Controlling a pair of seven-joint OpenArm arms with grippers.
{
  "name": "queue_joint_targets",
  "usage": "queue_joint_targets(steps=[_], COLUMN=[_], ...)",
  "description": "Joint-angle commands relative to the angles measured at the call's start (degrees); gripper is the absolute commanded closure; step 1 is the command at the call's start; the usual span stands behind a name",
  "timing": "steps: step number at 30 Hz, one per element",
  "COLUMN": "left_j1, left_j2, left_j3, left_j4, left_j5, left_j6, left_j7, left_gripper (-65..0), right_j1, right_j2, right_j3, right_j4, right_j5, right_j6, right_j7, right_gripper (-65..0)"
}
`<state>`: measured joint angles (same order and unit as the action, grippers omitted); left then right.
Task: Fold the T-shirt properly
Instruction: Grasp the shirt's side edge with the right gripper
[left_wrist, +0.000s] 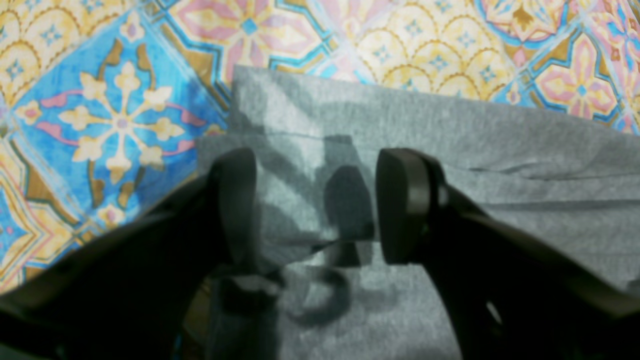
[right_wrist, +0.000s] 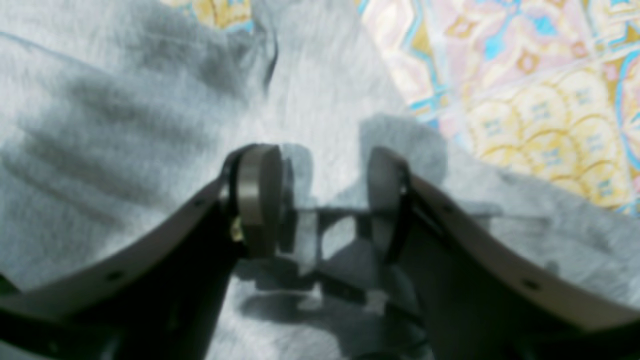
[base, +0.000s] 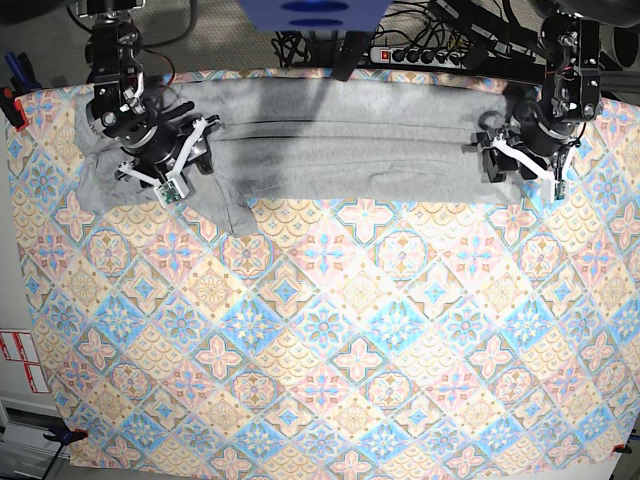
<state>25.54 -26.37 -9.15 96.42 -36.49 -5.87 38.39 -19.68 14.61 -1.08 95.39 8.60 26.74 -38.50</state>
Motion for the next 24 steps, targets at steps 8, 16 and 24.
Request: queue_joint_targets(steps=[8, 16, 24], left_j1=[-0.18, -0.27, -0.27], left_j2=[-0.75, -0.75, -0.75], left_j3=[-0.39, -0.57, -0.57], left_j4=[0.85, 0.85, 0.85], left_j5=[-0.39, -0.39, -0.48], left_j6=[-0.24, -0.24, -0.24], left_j7=[-0.9, -0.9, -0.9], left_gripper=[-38.8, -38.8, -38.8], right_j1=[2.58, 4.08, 4.08], right_j2=[0.55, 0.55, 0.55], right_j3=[0.16, 0.16, 0.33], right_j4=[-3.39, -6.91, -6.65], right_j5=[0.5, 0.5, 0.5], right_j6=[-0.15, -0.15, -0.15], right_j7=[1.18, 1.18, 1.18], right_gripper=[-28.5, -28.2, -2.4])
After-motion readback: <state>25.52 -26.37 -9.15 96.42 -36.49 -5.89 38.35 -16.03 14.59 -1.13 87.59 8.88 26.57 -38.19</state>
